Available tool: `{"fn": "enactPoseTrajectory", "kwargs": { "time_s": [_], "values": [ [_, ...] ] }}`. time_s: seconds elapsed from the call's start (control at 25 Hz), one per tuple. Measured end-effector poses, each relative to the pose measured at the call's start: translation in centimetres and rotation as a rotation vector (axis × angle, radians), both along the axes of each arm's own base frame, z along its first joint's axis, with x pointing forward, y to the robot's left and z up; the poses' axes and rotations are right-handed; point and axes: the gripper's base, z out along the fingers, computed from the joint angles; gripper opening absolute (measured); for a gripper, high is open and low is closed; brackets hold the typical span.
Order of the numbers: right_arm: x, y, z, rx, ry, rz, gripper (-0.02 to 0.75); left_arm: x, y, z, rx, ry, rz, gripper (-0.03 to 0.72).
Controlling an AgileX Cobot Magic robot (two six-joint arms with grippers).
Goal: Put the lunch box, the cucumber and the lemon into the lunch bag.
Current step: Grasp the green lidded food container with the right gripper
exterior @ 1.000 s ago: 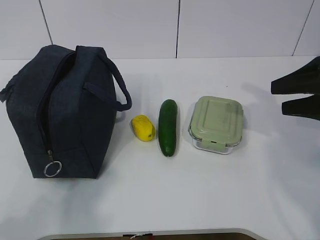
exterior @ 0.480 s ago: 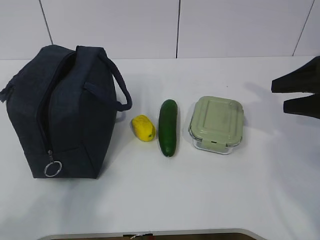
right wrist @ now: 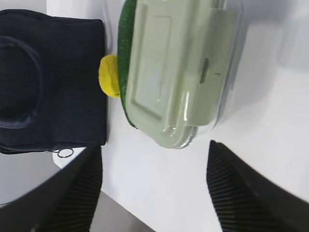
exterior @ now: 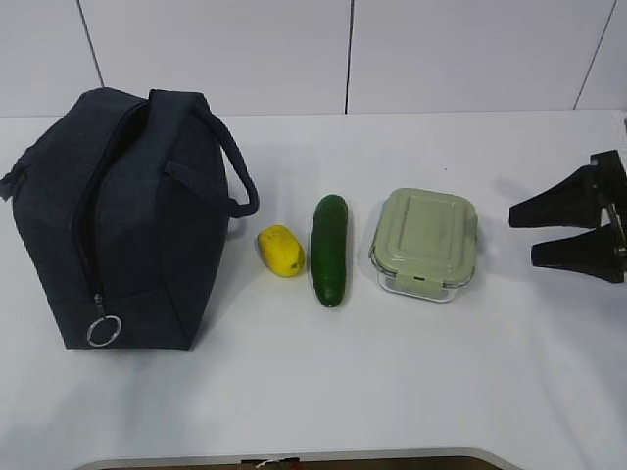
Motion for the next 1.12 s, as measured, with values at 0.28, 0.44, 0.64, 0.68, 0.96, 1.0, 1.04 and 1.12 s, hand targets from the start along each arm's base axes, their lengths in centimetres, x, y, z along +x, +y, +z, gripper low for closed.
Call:
{"fn": "enactPoseTrajectory", "kwargs": {
  "time_s": [0.28,0.44,0.64,0.68,0.96,1.0,1.04,1.12],
  "values": [
    [1.5,-0.4,-2.0,0.017,-0.005,0.005,0.551,0.0,0.0,0.0,0.0,0.0,0.0,0.295],
    [2.7,-0.8,-2.8,0.028,0.0,0.004,0.554,0.0,0.0,0.0,0.0,0.0,0.0,0.295],
    [3.9,-0.5,-4.2,0.04,0.022,0.021,0.554,0.0,0.0,0.0,0.0,0.0,0.0,0.295],
    [4.2,-0.1,-4.4,0.042,0.025,0.032,0.554,0.0,0.0,0.0,0.0,0.0,0.0,0.295],
    [5.7,0.5,-6.1,0.066,0.044,0.04,0.554,0.0,0.0,0.0,0.0,0.0,0.0,0.295],
    [5.8,0.6,-6.1,0.069,0.043,0.038,0.554,0.0,0.0,0.0,0.0,0.0,0.0,0.295],
    [5.9,0.7,-6.1,0.071,0.041,0.04,0.553,0.0,0.0,0.0,0.0,0.0,0.0,0.295],
    [6.1,1.3,-6.2,0.077,0.042,0.041,0.552,0.0,0.0,0.0,-0.001,0.0,-0.001,0.295]
  ]
}}
